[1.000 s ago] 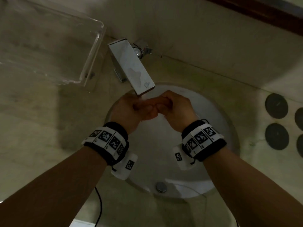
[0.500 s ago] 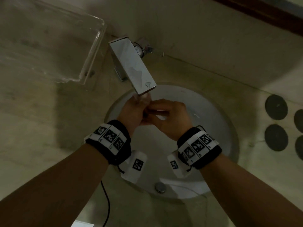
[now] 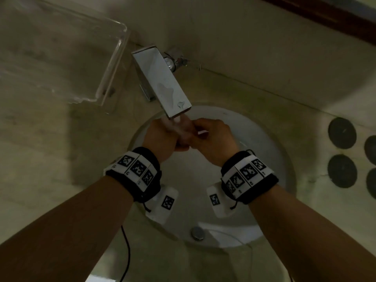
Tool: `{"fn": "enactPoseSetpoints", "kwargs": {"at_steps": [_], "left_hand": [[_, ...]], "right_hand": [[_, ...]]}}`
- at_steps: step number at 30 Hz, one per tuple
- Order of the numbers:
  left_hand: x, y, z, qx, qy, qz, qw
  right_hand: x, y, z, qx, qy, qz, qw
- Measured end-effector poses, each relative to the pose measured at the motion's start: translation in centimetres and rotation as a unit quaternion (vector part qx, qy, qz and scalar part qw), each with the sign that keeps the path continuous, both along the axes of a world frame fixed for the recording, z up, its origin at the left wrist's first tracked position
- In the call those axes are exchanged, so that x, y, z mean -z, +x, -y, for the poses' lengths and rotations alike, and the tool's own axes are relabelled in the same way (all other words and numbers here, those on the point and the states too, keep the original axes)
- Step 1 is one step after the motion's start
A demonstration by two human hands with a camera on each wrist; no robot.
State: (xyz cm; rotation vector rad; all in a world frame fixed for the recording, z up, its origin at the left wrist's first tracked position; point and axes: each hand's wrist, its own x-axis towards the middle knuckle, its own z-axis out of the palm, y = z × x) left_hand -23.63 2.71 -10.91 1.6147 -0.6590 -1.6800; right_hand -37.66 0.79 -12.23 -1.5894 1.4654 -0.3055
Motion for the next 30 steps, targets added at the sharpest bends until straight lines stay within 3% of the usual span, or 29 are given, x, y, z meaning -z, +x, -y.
{"fn": "enactPoseSetpoints", "kwargs": {"at_steps": [4, 6, 9, 17, 21, 23, 25, 27, 30], "left_hand": [[-0.5, 0.1, -0.4, -0.025, -0.010, -0.049, 0.998], [-0.1, 0.3, -0.6, 0.022, -0.035, 0.003, 0.999], [0.4, 0.9, -0.6, 0.051, -0.036, 0.019, 0.998], [1.2, 1.7, 0.2, 0.211, -0.011, 0.081, 0.974], [1.3, 1.6, 0.9, 0.221, -0.025, 0.156, 0.962], [1.3, 1.3, 1.2, 0.236, -0.031, 0.188, 0.953], [1.2, 0.9, 1.3, 0.286, -0.057, 0.242, 0.925], [1.1, 0.7, 1.2, 0.312, -0.076, 0.262, 0.910], [1.3, 0.2, 1.3, 0.357, -0.108, 0.270, 0.888]], "right_hand": [[0.0, -0.1, 0.4, 0.012, -0.014, -0.012, 1.000], [0.1, -0.3, 0.9, 0.026, -0.013, -0.014, 0.999], [0.1, -0.6, 1.1, 0.048, 0.021, 0.050, 0.997], [-0.4, -0.6, 0.0, 0.007, 0.037, 0.105, 0.994], [-0.1, 0.0, -0.5, -0.120, -0.100, -0.005, 0.988], [0.2, 0.2, -0.3, -0.177, -0.180, -0.068, 0.965], [0.7, 0.2, 0.1, -0.224, -0.241, -0.103, 0.939], [1.2, 0.4, 0.3, -0.263, -0.268, -0.133, 0.917], [1.4, 1.0, 0.3, -0.263, -0.259, -0.165, 0.915]]}}
